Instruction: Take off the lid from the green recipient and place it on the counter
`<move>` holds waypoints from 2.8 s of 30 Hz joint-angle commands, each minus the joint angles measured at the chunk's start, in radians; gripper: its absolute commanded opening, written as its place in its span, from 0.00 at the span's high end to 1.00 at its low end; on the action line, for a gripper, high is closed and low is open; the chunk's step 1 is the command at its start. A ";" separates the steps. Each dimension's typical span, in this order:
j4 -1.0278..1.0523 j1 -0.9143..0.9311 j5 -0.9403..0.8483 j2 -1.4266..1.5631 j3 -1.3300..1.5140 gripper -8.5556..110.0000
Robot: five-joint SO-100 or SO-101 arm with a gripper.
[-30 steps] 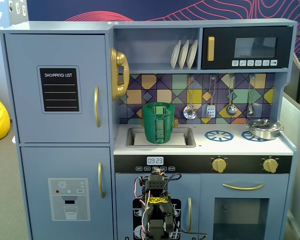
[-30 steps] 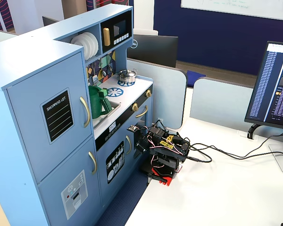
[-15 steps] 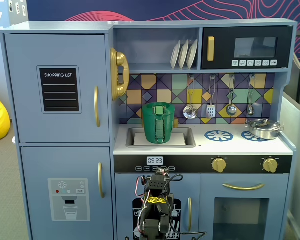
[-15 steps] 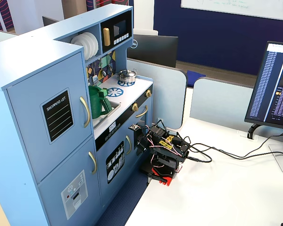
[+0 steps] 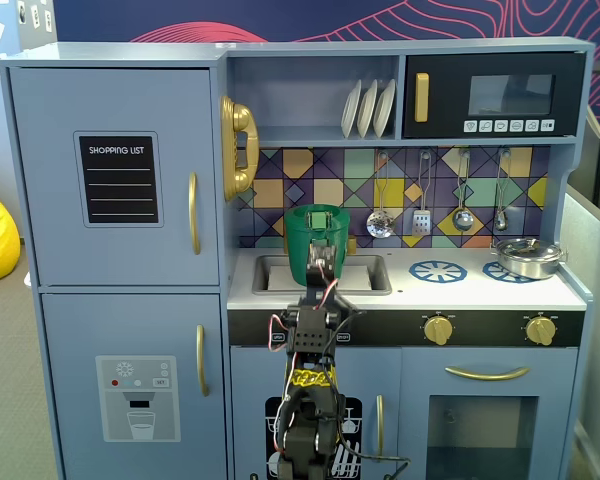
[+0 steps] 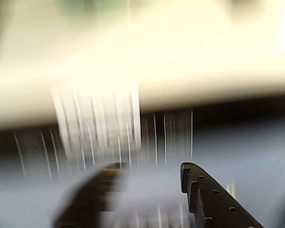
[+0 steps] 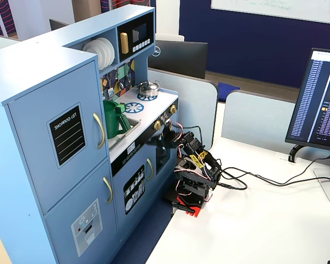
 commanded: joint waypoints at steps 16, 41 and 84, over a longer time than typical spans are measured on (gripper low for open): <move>-0.523 -0.025 -0.072 -0.420 -0.310 0.65; -0.515 -0.014 -0.118 -0.830 -0.712 0.68; -0.525 0.158 -0.080 -0.864 -0.933 0.93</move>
